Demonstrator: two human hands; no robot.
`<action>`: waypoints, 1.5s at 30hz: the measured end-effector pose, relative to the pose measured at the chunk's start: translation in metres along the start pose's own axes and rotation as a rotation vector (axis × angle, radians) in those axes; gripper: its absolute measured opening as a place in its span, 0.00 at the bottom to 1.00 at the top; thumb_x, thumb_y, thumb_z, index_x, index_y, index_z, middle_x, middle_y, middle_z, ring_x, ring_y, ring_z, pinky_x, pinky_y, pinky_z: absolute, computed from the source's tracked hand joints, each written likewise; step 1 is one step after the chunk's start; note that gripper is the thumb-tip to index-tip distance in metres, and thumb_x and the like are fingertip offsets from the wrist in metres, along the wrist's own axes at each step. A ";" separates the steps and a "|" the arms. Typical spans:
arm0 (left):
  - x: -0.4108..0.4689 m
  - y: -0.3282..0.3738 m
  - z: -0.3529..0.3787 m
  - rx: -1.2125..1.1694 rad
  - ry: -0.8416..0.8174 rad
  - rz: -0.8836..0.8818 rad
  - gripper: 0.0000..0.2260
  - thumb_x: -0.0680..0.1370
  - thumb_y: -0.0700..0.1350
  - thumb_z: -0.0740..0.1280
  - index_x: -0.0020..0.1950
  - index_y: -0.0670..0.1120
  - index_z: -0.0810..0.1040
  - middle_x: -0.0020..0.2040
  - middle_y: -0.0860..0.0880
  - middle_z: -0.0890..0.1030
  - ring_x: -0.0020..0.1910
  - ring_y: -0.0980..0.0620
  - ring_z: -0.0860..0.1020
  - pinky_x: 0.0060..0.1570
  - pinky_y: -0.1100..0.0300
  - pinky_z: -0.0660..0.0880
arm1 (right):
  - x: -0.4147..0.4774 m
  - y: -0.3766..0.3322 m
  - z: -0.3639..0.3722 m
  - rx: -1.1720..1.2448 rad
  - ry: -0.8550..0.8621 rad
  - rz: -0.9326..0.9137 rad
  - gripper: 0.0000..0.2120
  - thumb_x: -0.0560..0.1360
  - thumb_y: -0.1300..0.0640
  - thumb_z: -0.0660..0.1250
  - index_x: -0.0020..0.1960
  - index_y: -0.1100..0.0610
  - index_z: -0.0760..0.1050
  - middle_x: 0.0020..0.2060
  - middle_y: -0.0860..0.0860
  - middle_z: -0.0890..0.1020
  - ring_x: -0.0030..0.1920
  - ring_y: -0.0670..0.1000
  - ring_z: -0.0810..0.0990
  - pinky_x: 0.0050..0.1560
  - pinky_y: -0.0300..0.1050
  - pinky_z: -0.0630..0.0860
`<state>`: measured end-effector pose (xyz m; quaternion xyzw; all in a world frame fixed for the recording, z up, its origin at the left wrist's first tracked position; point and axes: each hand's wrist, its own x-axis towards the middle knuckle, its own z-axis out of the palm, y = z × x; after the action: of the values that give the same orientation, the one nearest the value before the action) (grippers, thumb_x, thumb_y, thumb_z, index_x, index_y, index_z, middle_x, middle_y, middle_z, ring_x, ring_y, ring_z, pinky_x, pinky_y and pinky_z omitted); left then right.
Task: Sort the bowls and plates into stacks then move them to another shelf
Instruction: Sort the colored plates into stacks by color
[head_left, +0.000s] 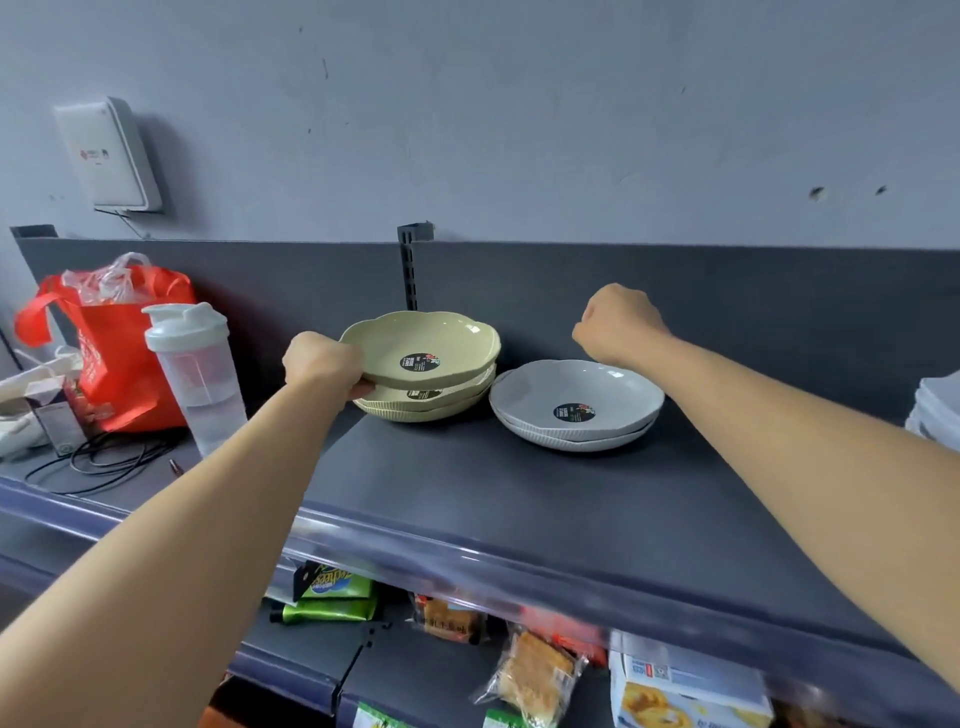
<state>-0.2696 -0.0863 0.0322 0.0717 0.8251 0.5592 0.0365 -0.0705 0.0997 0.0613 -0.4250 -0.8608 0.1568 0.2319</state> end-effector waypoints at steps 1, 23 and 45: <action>0.004 -0.001 0.004 0.010 -0.009 -0.005 0.06 0.74 0.34 0.62 0.37 0.39 0.74 0.30 0.42 0.77 0.11 0.48 0.73 0.30 0.55 0.80 | -0.001 -0.002 0.001 0.006 -0.003 -0.009 0.11 0.71 0.66 0.59 0.31 0.58 0.64 0.29 0.53 0.70 0.33 0.57 0.69 0.27 0.42 0.64; -0.099 0.044 0.053 0.330 -0.162 0.672 0.04 0.74 0.38 0.61 0.46 0.41 0.75 0.43 0.43 0.76 0.42 0.43 0.71 0.41 0.55 0.68 | -0.062 0.009 -0.041 -0.190 0.086 -0.190 0.08 0.75 0.62 0.61 0.50 0.63 0.77 0.44 0.56 0.80 0.42 0.59 0.77 0.41 0.48 0.74; -0.559 0.151 0.274 0.322 -0.869 1.231 0.09 0.76 0.42 0.64 0.53 0.40 0.77 0.51 0.44 0.80 0.50 0.43 0.78 0.42 0.58 0.71 | -0.217 0.438 -0.311 -0.484 0.209 0.491 0.12 0.72 0.64 0.66 0.32 0.58 0.68 0.36 0.56 0.76 0.39 0.59 0.76 0.35 0.43 0.69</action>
<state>0.3326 0.1314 0.0587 0.7355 0.6194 0.2732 0.0289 0.4986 0.2058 0.0611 -0.6754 -0.7169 -0.0450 0.1666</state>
